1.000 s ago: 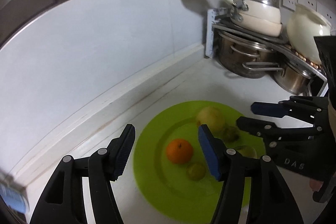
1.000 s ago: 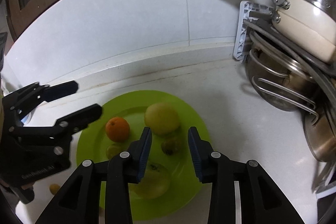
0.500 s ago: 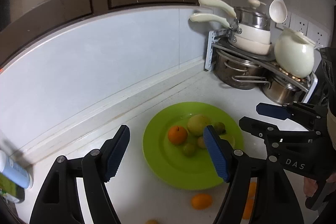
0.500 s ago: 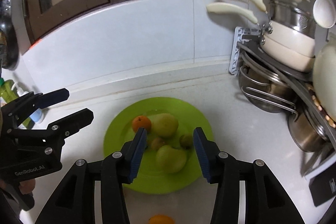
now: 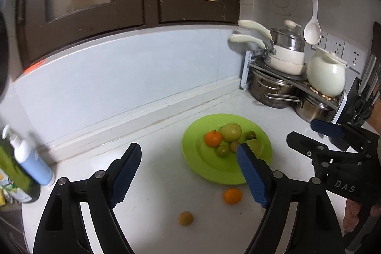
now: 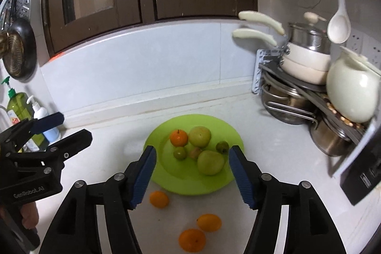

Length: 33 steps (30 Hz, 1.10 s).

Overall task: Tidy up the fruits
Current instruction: 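Withdraw both open grippers from the plate toward the loose fruits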

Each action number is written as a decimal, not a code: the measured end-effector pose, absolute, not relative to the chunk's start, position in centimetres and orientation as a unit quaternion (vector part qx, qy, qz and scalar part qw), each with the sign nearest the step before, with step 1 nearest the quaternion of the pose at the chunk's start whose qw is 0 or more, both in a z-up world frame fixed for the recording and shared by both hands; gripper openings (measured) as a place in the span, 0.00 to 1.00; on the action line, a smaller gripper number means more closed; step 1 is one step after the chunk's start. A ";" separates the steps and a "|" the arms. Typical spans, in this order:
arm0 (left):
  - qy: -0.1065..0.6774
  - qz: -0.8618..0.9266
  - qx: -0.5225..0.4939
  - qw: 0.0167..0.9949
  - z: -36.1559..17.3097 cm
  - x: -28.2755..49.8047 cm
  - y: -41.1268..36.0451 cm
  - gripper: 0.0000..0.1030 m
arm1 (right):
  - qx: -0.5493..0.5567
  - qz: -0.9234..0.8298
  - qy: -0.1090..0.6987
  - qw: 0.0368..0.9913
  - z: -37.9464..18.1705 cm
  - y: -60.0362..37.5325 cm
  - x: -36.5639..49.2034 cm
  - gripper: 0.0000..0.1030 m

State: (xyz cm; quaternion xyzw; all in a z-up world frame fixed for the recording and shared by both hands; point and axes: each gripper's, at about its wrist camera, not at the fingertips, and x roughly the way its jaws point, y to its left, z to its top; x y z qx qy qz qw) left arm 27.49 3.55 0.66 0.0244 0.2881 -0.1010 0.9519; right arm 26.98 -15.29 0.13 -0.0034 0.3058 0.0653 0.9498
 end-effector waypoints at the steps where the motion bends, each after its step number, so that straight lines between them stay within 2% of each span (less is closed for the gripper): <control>1: 0.286 -0.096 0.022 0.953 0.7 27.1 3.9 0.83 | 0.001 0.062 0.303 0.951 0.2 -15.1 26.6 0.67; 6: 0.289 -0.089 0.009 0.953 0.2 25.7 5.7 0.83 | 0.022 0.043 0.296 0.954 0.3 -14.3 24.7 0.70; 17: 0.303 -0.094 0.012 0.948 -2.3 24.0 8.2 0.84 | 0.033 -0.018 0.305 0.952 -2.4 -12.9 21.8 0.70; 26: 0.349 -0.116 0.016 0.930 -6.5 24.6 8.7 0.84 | 0.023 -0.047 0.324 0.944 -5.5 -12.0 20.8 0.70; 33: 0.364 -0.140 0.039 0.920 -9.4 24.5 8.1 0.84 | 0.061 -0.064 0.339 0.937 -7.9 -12.8 20.2 0.70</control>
